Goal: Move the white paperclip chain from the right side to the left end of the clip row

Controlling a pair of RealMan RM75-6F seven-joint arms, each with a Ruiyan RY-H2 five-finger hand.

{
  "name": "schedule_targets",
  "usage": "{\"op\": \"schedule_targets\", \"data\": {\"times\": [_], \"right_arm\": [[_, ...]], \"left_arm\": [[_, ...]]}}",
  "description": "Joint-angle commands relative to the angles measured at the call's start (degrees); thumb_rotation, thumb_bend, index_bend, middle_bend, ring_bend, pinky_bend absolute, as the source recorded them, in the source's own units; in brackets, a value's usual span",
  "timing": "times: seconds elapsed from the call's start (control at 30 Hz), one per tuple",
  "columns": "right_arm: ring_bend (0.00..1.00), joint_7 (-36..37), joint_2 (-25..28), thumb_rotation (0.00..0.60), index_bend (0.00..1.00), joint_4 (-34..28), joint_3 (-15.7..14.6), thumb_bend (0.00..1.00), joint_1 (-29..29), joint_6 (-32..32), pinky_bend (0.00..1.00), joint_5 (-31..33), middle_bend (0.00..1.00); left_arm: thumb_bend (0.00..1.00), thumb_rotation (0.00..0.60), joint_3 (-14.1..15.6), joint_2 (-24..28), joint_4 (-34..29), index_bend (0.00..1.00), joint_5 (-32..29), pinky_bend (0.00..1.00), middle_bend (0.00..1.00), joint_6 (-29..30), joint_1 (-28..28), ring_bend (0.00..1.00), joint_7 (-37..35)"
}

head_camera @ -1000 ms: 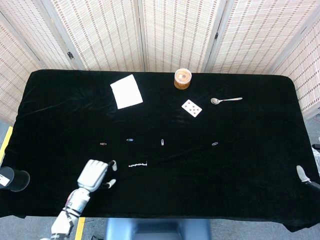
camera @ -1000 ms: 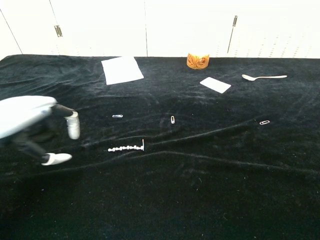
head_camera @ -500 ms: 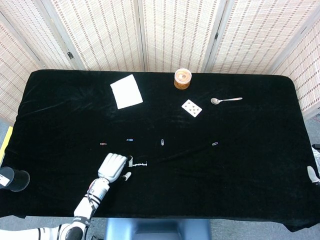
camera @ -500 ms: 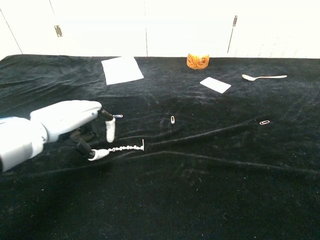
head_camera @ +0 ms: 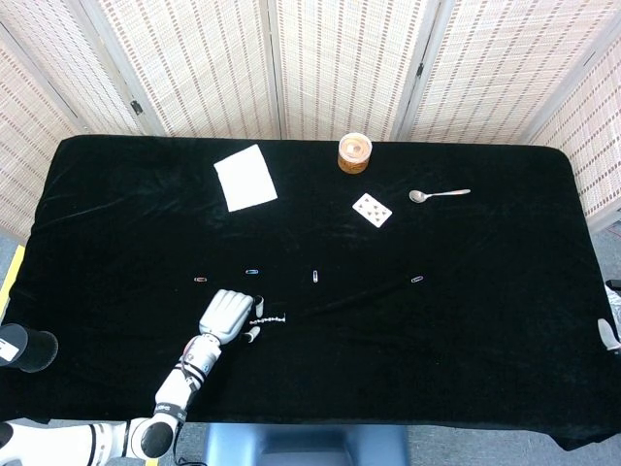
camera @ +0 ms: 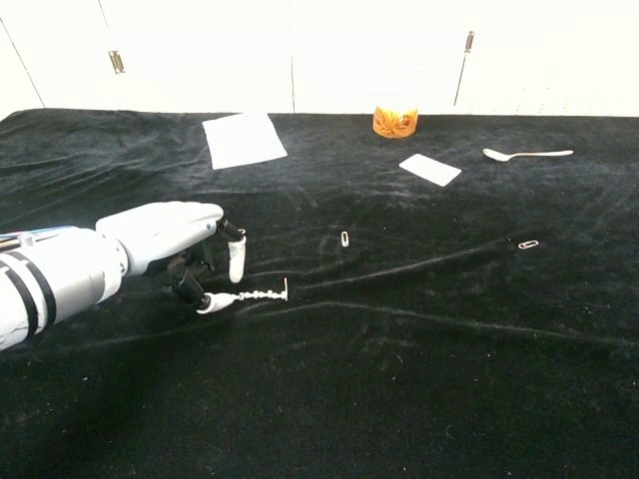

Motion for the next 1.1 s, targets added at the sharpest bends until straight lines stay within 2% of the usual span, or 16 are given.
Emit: {"op": "schedule_targets", "data": {"times": [0.03,0.3,1.1], "right_arm": [[0.00,0.31,0.03,0.600,0.00,0.13,0.22,0.35,0.01,-0.43,0.00,0.05,0.00],[0.00,0.31,-0.05,0.600,0.00,0.53,0.73,0.35,0.06,-1.61,0.00,0.10,0.00],[0.00,0.45,-0.32,0.600,0.00,1.16,1.61,0.35,0.16,-3.28,0.00,-0.24,0.00]], "left_arm": [[0.37,0.600,0.34,-0.25,0.62,0.50,-0.67,0.98,0.99,0.14,-0.65,0.98,-0.07],[0.41,0.600,1.18,-0.45,2.21,0.50,-3.34,0.98,0.99,-0.17,-2.63,0.98,0.03],[0.41,0.600,4.10,-0.81,3.61,0.52,-5.58,0.98,0.99,0.74,-5.12,0.98,-1.65]]}}
